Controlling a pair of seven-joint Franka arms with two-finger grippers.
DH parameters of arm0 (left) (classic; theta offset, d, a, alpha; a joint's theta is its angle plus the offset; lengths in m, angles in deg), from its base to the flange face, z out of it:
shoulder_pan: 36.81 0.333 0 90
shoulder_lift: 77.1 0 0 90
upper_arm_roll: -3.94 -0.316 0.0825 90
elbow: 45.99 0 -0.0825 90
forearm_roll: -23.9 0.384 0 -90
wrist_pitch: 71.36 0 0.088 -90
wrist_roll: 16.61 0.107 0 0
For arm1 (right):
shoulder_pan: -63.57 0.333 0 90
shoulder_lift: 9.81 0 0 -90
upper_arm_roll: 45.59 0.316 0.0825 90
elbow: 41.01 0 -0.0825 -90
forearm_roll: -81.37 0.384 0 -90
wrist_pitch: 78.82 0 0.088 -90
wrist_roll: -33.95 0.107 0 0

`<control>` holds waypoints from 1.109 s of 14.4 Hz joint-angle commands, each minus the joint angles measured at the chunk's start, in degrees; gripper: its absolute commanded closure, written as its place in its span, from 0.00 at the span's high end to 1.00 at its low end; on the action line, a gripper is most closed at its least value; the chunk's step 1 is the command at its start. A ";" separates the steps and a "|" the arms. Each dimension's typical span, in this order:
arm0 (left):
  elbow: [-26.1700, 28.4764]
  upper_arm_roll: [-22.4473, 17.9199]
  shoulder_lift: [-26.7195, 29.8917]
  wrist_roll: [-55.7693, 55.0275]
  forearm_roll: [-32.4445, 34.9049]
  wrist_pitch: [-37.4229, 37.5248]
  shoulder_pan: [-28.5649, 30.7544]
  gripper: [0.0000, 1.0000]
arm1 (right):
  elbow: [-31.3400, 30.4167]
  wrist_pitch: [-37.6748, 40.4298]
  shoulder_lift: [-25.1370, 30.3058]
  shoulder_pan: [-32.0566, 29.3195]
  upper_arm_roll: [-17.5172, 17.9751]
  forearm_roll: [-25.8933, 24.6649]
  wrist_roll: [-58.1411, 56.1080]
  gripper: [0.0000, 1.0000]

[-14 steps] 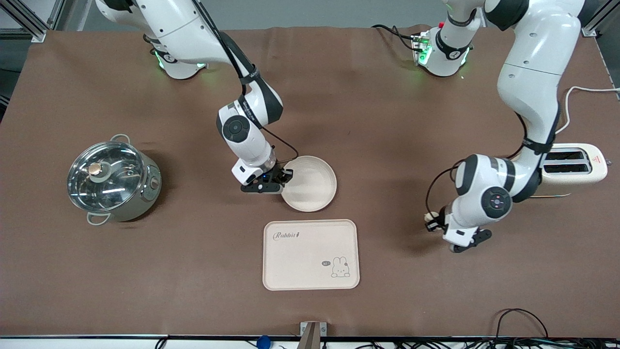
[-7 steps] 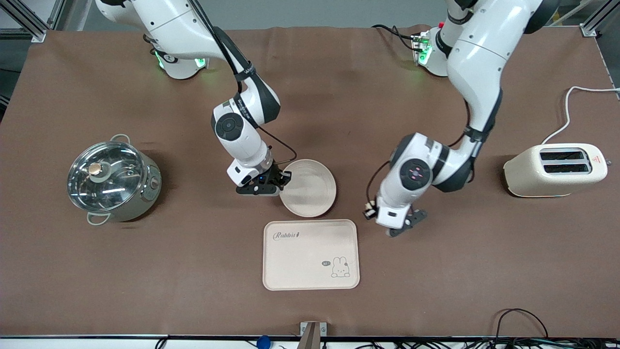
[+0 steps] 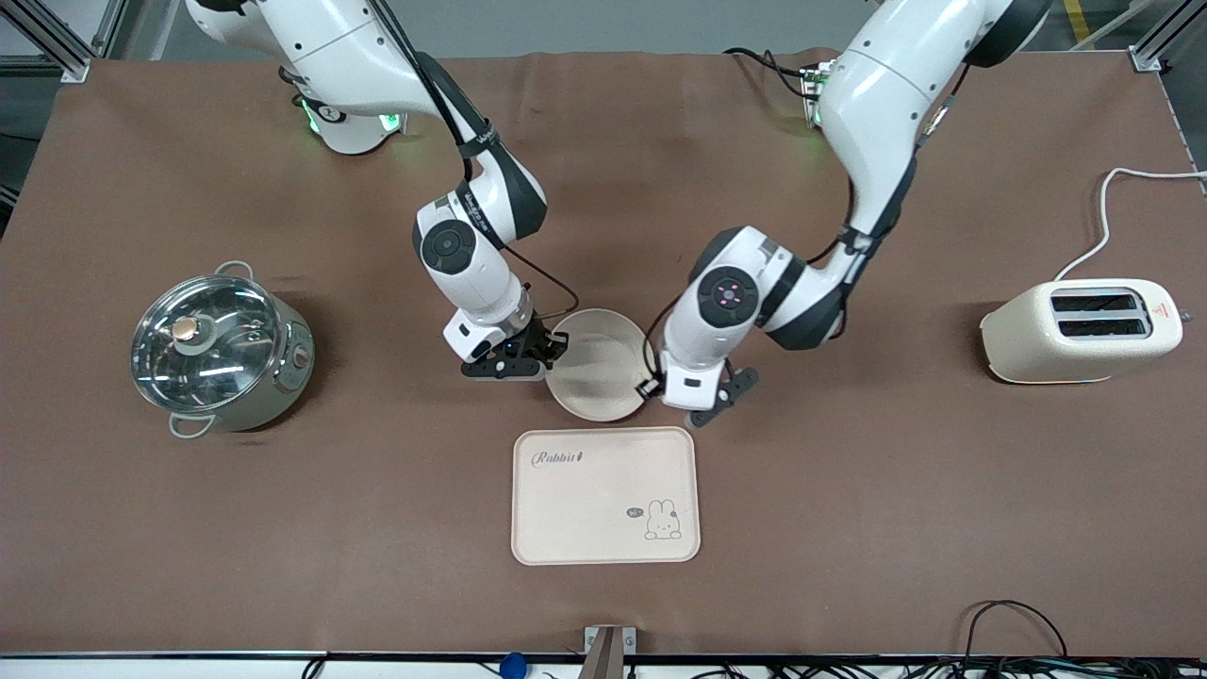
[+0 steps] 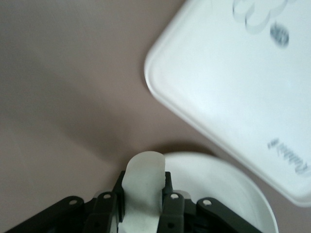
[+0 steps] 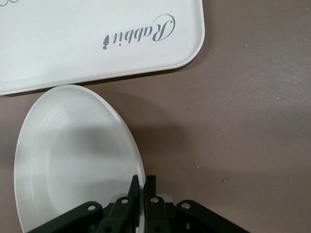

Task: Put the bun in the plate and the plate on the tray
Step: 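Carry the bun with the left gripper and lower it onto the plate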

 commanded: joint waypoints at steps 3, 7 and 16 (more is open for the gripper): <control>-2.51 -0.08 -5.76 -0.65 -4.46 -7.70 -3.46 0.42 | -0.51 -0.43 0.65 -0.28 0.35 0.80 -0.44 0.00; -2.43 -0.08 -6.21 -0.65 -4.29 -8.24 -3.64 0.69 | -0.43 -0.44 0.65 -0.37 0.44 0.80 0.70 0.00; -4.27 -2.19 8.01 3.54 2.19 9.66 2.76 1.00 | 8.86 0.09 -0.05 -2.20 0.52 1.06 5.26 0.00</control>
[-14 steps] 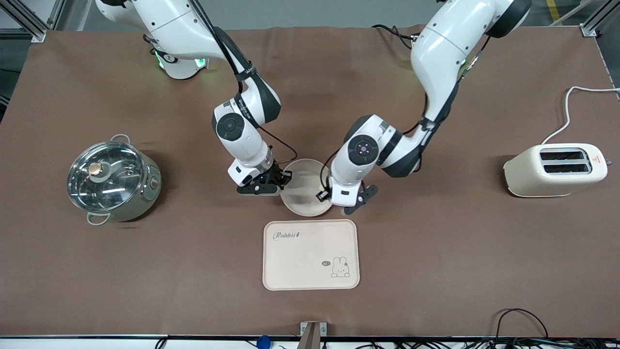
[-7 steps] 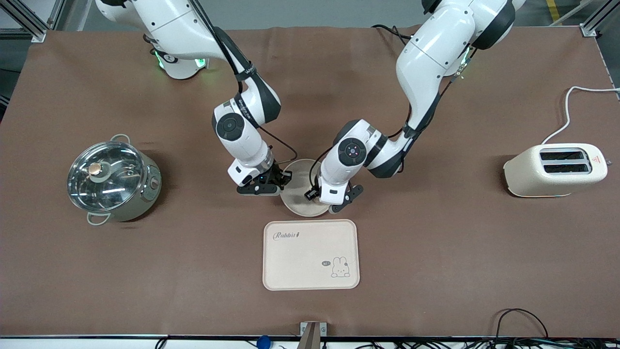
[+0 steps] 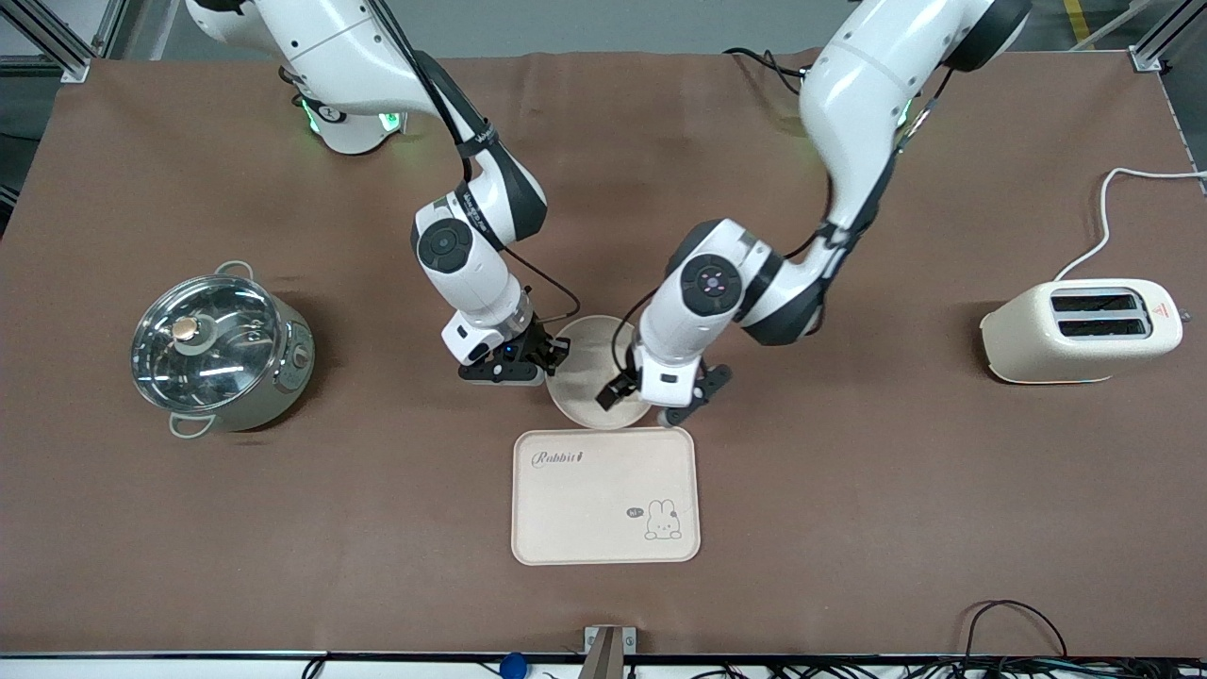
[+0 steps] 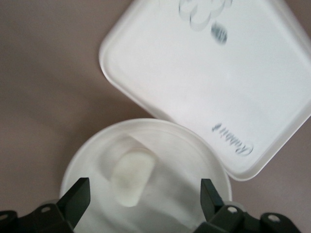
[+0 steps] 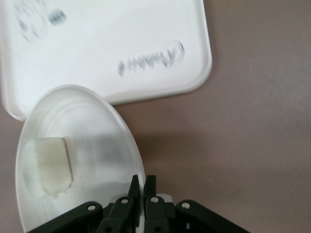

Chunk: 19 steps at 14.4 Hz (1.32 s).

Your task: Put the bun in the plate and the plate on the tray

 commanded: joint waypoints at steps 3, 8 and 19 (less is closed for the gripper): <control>1.21 -0.38 10.79 16.55 5.15 14.15 9.35 1.00 | 16.81 0.76 -9.46 -4.31 0.56 4.23 2.50 0.00; 1.21 -0.39 16.78 39.24 5.15 20.49 19.99 1.00 | 32.12 0.58 -23.80 -6.86 0.47 6.71 4.34 0.00; 4.01 -0.65 34.96 68.98 3.84 36.75 29.59 1.00 | 31.19 -3.11 -21.73 -7.83 0.47 6.89 4.34 1.00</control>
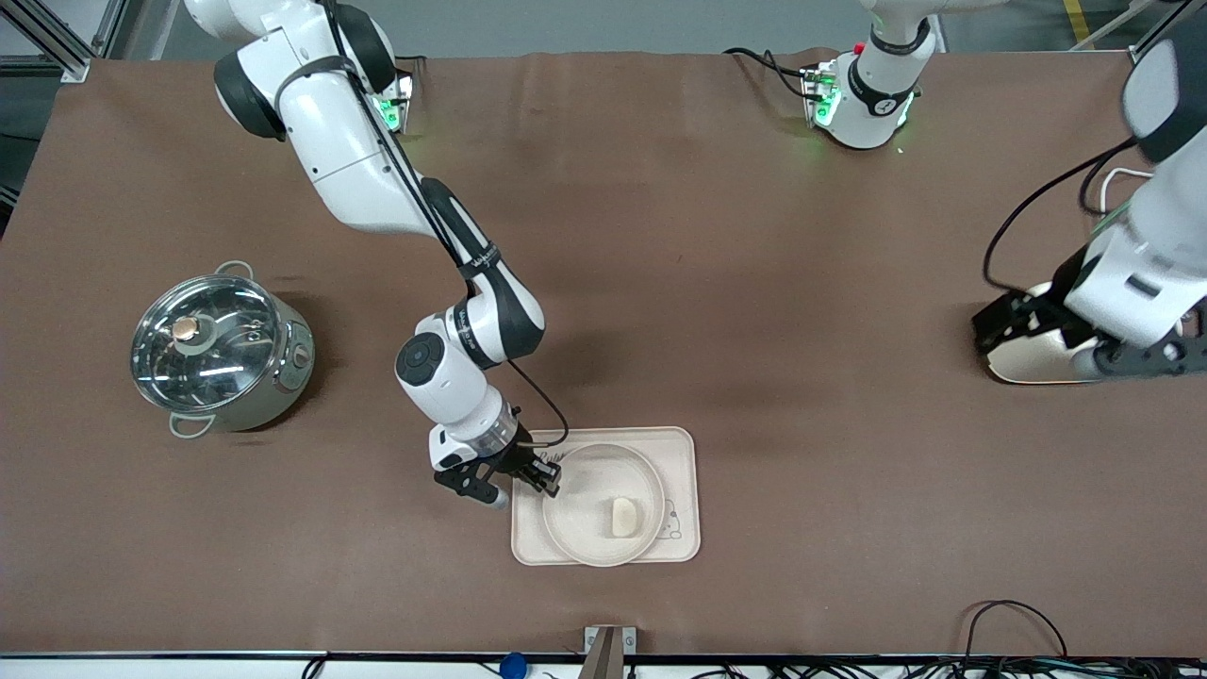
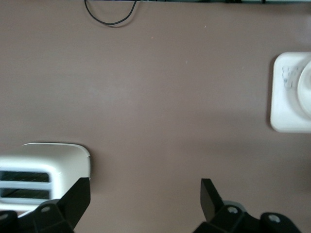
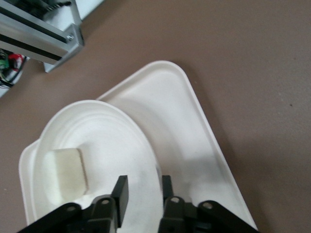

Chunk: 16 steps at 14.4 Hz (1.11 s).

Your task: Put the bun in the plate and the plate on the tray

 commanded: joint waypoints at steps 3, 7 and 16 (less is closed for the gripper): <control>10.47 -2.85 12.01 4.80 -2.41 2.54 -1.12 1.00 | -10.67 1.04 12.58 -2.15 0.00 0.69 -0.87 1.00; 13.13 -5.50 14.58 6.58 -2.60 4.12 -3.07 1.00 | -21.24 11.63 26.90 -7.51 -0.09 0.25 -2.62 1.00; 12.95 -4.71 14.76 6.58 -4.53 5.44 -3.24 1.00 | -20.72 54.71 50.28 -21.22 -4.48 -20.72 -28.91 1.00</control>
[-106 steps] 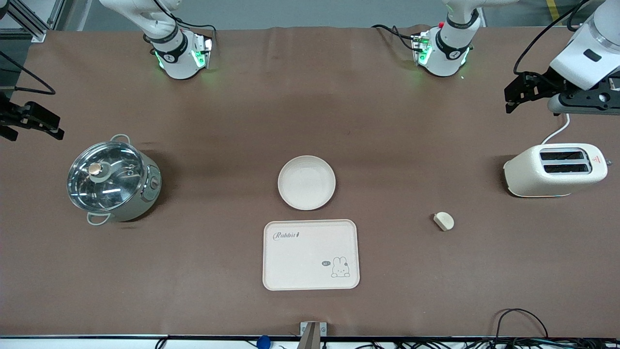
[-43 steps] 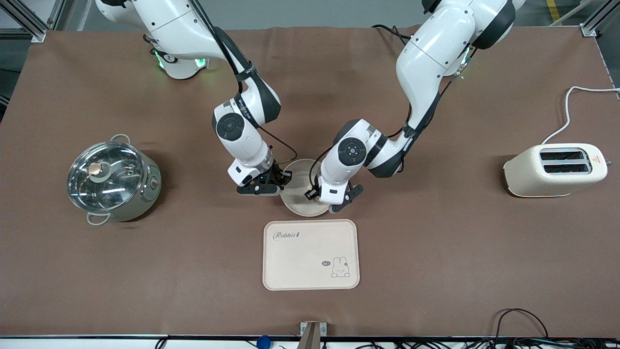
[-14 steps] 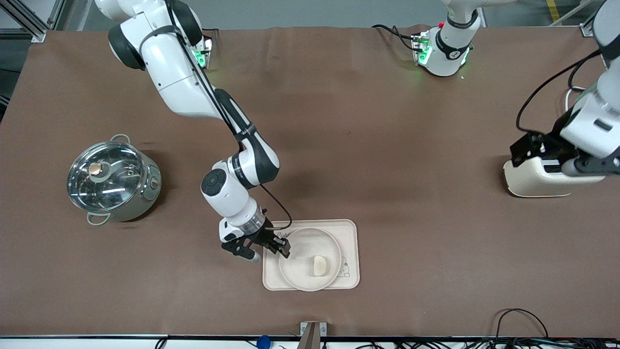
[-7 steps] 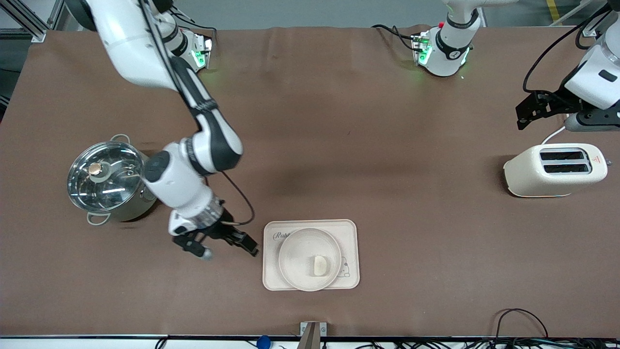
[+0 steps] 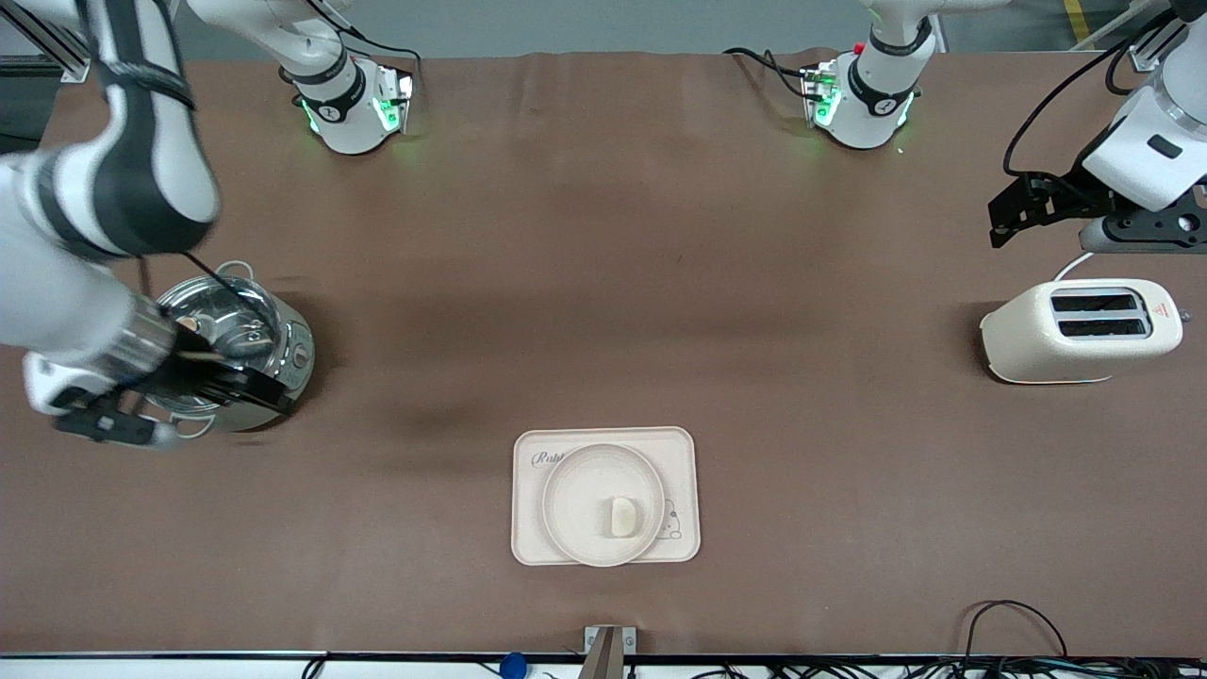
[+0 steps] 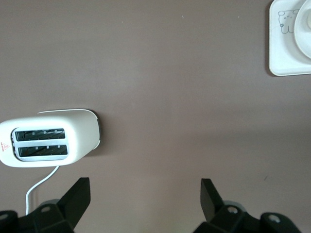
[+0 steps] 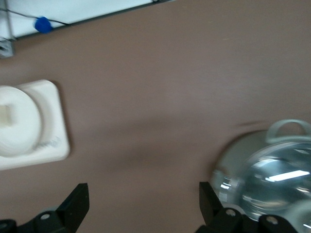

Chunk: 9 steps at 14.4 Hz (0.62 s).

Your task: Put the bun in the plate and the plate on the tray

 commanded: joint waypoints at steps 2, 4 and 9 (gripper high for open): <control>0.69 0.31 1.27 0.99 -1.03 1.43 0.02 1.00 | -3.64 9.74 12.36 -3.30 1.77 -7.97 -1.66 1.00; -0.62 0.32 0.83 0.82 -0.85 1.70 0.02 1.00 | -3.73 12.74 15.97 -9.71 6.42 -8.41 -5.51 1.00; -2.65 0.49 -0.14 0.64 -0.24 1.87 0.11 1.00 | -4.17 14.77 17.04 -12.11 7.57 -8.41 -9.65 1.00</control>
